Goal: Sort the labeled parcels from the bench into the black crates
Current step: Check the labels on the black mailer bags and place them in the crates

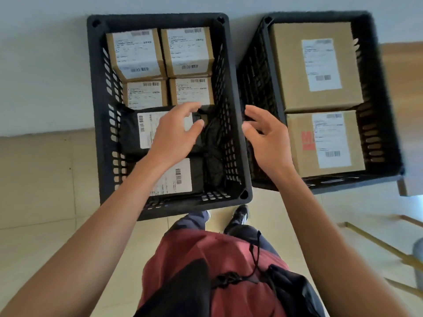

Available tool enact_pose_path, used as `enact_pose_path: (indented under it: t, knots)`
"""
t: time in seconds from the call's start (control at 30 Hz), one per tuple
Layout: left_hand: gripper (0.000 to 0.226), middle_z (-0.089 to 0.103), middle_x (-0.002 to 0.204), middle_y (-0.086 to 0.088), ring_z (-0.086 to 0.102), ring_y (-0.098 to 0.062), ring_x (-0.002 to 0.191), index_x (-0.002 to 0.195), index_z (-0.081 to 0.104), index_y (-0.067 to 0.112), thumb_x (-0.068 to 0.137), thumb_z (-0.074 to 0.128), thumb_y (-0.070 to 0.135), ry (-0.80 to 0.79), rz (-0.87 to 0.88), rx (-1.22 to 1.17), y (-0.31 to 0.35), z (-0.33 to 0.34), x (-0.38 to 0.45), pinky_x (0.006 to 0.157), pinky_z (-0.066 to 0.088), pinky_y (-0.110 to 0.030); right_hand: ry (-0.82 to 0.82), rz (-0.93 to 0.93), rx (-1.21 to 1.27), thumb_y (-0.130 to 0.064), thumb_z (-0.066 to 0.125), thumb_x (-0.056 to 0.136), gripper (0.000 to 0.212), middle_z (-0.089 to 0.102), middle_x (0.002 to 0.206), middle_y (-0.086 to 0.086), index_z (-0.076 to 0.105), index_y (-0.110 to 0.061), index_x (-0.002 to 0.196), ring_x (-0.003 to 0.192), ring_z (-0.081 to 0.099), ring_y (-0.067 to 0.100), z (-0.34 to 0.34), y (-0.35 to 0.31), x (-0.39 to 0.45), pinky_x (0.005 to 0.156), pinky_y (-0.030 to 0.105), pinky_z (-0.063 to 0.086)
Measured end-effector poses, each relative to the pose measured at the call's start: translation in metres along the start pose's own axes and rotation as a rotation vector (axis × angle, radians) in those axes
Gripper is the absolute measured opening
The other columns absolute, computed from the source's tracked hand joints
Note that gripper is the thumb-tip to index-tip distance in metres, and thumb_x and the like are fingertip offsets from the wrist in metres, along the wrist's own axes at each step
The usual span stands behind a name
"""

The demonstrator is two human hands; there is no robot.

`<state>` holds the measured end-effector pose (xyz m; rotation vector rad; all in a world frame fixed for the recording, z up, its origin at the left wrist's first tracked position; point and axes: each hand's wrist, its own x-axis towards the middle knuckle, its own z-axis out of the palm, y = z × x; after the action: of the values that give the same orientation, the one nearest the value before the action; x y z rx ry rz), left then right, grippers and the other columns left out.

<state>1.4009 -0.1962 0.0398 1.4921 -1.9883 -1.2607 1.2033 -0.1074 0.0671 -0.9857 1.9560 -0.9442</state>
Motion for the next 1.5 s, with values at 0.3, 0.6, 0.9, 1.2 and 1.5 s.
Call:
enact_pose_path:
  t: [0.3,0.6,0.9,1.2,1.5]
  knots:
    - [0.035,0.066,0.127,0.016,0.060,-0.001,0.119,0.138,0.061,0.031,0.103,0.062,0.027,-0.184,0.169,-0.037,0.122,0.107,-0.003,0.103,0.053,-0.038,0.246,0.069,0.124,-0.033,0.069,0.100,0.040,0.065,0.132,-0.021,0.063,-0.032,0.140,0.116,0.062,-0.007,-0.131,0.046,-0.041,0.098,0.019,0.052]
    - [0.035,0.066,0.128,0.013,0.059,-0.004,0.118,0.135,0.064,0.024,0.100,0.065,0.029,-0.303,0.404,0.109,0.237,0.234,-0.042,0.103,0.053,-0.040,0.388,0.046,-0.016,-0.032,0.069,0.099,0.045,0.064,0.131,-0.012,0.060,-0.031,0.143,0.110,0.064,0.000,-0.279,0.123,-0.108,0.091,0.026,0.060]
    - [0.038,0.067,0.131,0.010,0.060,-0.007,0.120,0.139,0.063,0.024,0.102,0.064,0.030,-0.410,0.586,0.189,0.326,0.354,-0.078,0.101,0.053,-0.032,0.550,0.072,-0.117,-0.030,0.071,0.097,0.042,0.067,0.135,-0.008,0.065,-0.026,0.138,0.125,0.059,0.015,-0.404,0.191,-0.173,0.108,0.046,0.050]
    - [0.034,0.068,0.128,0.013,0.061,-0.002,0.116,0.136,0.066,0.023,0.101,0.065,0.027,-0.559,0.670,0.150,0.392,0.446,-0.090,0.094,0.055,-0.030,0.694,0.204,-0.026,-0.029,0.071,0.098,0.041,0.066,0.137,-0.010,0.064,-0.029,0.138,0.129,0.057,0.013,-0.474,0.241,-0.204,0.111,0.047,0.047]
    - [0.036,0.068,0.128,0.013,0.062,0.000,0.115,0.137,0.065,0.023,0.102,0.064,0.031,-0.706,0.704,0.116,0.450,0.540,-0.050,0.101,0.055,-0.034,0.754,0.341,-0.036,-0.028,0.069,0.099,0.042,0.066,0.137,-0.005,0.064,-0.025,0.140,0.128,0.058,0.015,-0.558,0.272,-0.180,0.111,0.044,0.048]
